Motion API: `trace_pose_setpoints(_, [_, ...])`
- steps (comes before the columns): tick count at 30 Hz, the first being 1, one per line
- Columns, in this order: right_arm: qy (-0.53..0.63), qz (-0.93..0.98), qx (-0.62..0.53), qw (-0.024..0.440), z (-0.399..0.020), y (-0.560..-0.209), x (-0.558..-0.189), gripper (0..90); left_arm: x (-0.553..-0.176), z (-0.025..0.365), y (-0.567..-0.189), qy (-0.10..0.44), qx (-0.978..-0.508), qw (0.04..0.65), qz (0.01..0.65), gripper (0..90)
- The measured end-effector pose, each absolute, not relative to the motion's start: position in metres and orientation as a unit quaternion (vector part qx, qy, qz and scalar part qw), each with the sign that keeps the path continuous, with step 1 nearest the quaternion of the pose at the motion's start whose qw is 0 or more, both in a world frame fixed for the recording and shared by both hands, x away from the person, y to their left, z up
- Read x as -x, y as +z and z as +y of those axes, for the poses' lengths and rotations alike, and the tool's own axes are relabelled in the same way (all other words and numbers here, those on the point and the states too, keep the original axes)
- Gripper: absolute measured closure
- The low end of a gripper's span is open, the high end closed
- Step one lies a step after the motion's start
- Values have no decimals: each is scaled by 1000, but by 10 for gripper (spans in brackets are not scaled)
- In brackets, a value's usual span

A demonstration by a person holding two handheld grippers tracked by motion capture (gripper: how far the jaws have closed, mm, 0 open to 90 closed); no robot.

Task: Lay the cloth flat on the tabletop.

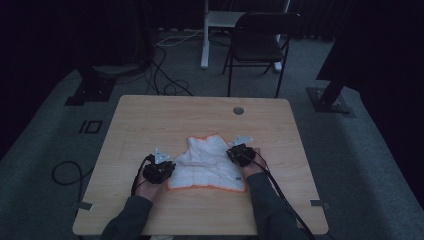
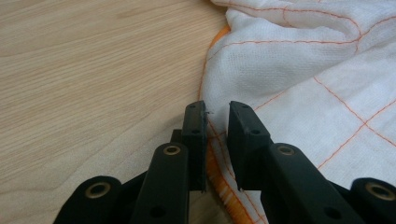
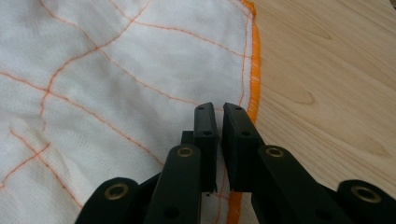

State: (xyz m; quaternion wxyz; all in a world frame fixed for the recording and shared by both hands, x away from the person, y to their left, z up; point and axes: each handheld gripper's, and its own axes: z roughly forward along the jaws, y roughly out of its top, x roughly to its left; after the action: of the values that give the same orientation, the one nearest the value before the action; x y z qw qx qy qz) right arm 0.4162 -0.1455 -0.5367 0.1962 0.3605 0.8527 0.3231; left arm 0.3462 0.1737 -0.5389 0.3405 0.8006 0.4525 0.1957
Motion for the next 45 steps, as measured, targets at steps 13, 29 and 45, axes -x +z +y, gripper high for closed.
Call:
trace_pose_setpoints(13, [308, 849, -382, 197, -160, -535, -404, 857, -337, 175, -538, 190, -802, 338, 454, 803])
trace_pose_setpoints(29, [294, 846, -391, 210, -177, -534, -391, 857, -321, 169, -537, 176, -812, 339, 441, 802])
trace_pose_setpoints(45, [298, 844, -395, 208, -180, -535, -390, 860, -356, 167, -517, 194, -798, 355, 447, 871])
